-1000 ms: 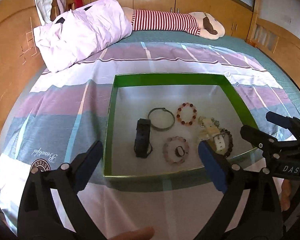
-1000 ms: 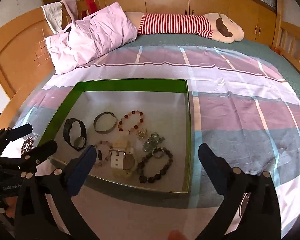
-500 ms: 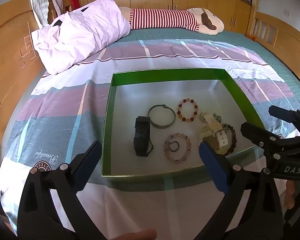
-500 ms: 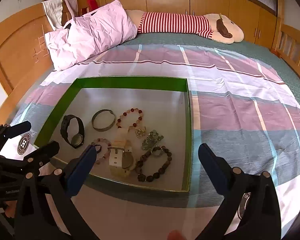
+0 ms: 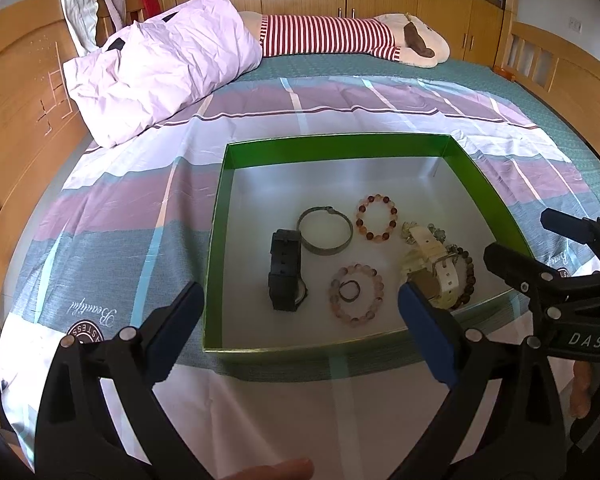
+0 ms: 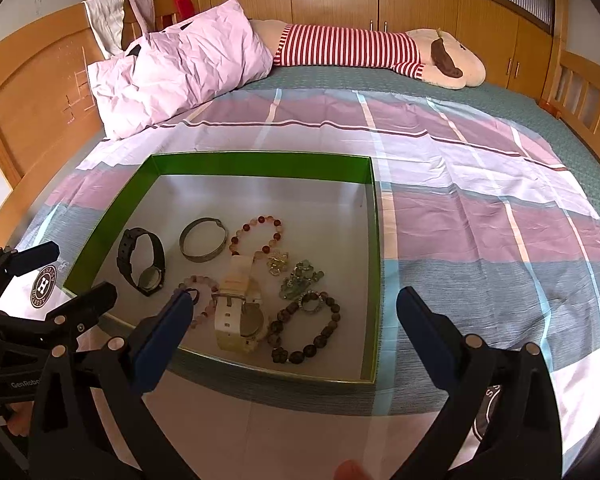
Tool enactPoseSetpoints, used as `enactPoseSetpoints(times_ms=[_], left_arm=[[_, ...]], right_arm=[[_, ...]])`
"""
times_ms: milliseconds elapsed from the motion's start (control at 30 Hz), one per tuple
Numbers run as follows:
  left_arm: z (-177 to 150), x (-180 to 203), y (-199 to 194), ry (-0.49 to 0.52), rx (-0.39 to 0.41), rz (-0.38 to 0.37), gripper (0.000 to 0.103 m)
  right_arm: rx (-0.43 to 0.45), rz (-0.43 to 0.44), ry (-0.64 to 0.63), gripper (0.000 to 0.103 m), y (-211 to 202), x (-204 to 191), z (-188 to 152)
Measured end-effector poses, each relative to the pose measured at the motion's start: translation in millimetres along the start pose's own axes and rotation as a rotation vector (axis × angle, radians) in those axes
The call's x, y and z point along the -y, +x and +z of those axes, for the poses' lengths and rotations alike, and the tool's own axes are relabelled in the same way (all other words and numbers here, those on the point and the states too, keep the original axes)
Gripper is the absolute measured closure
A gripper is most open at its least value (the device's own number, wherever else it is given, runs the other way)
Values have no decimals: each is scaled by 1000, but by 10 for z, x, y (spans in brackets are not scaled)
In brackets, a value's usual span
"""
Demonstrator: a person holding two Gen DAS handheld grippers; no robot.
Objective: Organize jewelry
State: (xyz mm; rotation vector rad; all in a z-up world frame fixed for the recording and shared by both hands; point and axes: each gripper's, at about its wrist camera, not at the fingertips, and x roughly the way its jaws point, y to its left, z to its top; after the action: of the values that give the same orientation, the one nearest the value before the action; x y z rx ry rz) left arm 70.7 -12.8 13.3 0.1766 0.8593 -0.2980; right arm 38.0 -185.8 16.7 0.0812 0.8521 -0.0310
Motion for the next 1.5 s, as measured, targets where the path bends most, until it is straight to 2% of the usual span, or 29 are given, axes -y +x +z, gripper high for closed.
enactPoseSetpoints(times_ms=[1500], left_arm=[[-18, 22, 29, 21, -12, 25, 4]], right_arm=[[2, -4, -10, 1, -4, 9, -4]])
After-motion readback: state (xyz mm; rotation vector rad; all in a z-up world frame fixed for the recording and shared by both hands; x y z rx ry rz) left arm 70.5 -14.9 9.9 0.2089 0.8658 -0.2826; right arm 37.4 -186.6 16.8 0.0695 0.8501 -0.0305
